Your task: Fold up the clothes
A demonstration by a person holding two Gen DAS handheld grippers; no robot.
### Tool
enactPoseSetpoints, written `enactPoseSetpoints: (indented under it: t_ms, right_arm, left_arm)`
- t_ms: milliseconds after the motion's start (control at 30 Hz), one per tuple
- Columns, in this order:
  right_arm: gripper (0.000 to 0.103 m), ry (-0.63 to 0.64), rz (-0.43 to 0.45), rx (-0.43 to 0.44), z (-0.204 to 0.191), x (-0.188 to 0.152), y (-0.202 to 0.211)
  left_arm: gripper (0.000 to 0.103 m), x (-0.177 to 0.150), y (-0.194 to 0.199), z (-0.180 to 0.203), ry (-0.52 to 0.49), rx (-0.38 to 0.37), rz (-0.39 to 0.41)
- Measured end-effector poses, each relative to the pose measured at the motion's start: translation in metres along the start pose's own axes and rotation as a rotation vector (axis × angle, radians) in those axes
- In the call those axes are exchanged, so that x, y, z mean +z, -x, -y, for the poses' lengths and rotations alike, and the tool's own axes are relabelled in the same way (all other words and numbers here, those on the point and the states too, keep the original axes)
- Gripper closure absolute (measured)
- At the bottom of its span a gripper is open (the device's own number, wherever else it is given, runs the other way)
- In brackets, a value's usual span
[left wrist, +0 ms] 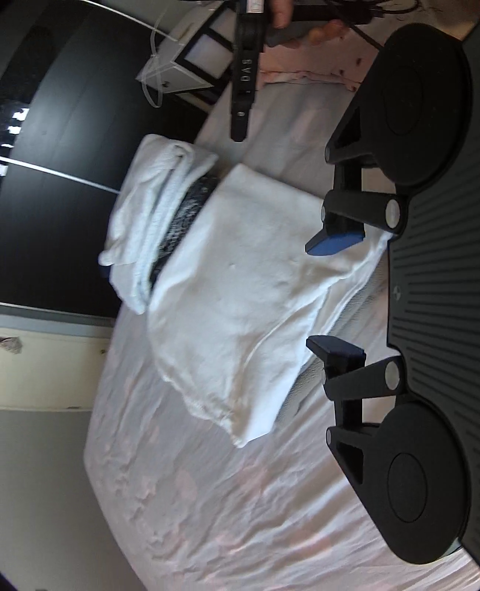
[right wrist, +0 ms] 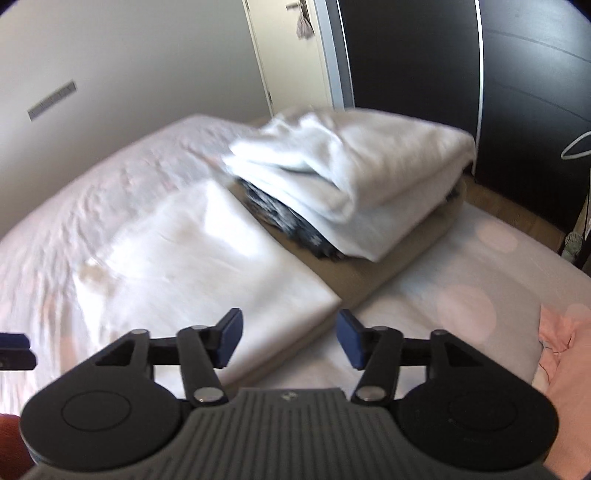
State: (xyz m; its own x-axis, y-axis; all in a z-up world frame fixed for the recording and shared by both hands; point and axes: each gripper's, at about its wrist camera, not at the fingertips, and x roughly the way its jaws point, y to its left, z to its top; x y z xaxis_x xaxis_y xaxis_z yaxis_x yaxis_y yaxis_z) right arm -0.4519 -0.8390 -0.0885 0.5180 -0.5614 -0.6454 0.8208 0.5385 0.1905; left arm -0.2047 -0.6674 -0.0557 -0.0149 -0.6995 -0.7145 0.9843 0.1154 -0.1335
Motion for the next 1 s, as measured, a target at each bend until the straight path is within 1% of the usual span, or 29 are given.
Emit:
enactPoseSetpoints:
  t_ms: [67,100,133,200,233,300,367,433,500,533,600,667,800,1000]
  right_arm:
    - [0.034,0.012,0.039,0.005,-0.016,0.006,0.017]
    - [0.026,0.023,0.056,0.001,-0.025,0.009,0.026]
    - [0.019,0.026,0.078,-0.004,-0.034,0.011,0.033]
    - [0.014,-0.008,0.125,-0.022,-0.047,0.012,0.050]
    - [0.007,-0.024,0.135,-0.017,-0.053,0.012,0.057]
    - [0.005,-0.041,0.148,0.007,-0.063,0.011,0.071]
    - [0.005,-0.037,0.147,0.035,-0.075,0.009,0.081]
    - [0.005,-0.045,0.153,0.013,-0.087,0.005,0.089]
    - [0.005,-0.053,0.158,-0.034,-0.100,0.000,0.097]
    - [0.004,-0.052,0.160,-0.052,-0.107,-0.003,0.100]
    - [0.001,-0.053,0.178,-0.080,-0.117,-0.011,0.106]
    - [0.001,-0.057,0.202,-0.074,-0.122,-0.020,0.111]
    - [0.001,-0.066,0.157,-0.096,-0.129,-0.036,0.108]
    - [0.001,-0.074,0.057,-0.112,-0.132,-0.063,0.094]
  left_arm:
    - [0.054,0.005,0.016,0.003,0.029,0.007,0.080]
    - [0.051,0.008,0.024,0.004,0.043,0.012,0.114]
    - [0.049,0.010,0.032,0.005,0.057,0.018,0.148]
    - [0.037,0.011,0.046,0.009,0.057,0.054,0.206]
    - [0.035,0.012,0.052,0.012,0.054,0.076,0.232]
    - [0.028,0.011,0.061,0.016,0.038,0.110,0.263]
    - [0.027,0.011,0.065,0.020,0.029,0.158,0.275]
    - [0.026,0.008,0.069,0.025,0.021,0.239,0.278]
    - [0.026,0.003,0.070,0.026,0.023,0.299,0.272]
    - [0.025,0.000,0.071,0.027,0.018,0.318,0.266]
    - [0.025,-0.008,0.071,0.028,0.004,0.333,0.272]
    - [0.025,-0.017,0.072,0.029,-0.010,0.349,0.279]
    - [0.025,-0.033,0.072,0.029,-0.027,0.376,0.281]
    - [0.025,-0.045,0.066,0.023,-0.005,0.353,0.252]
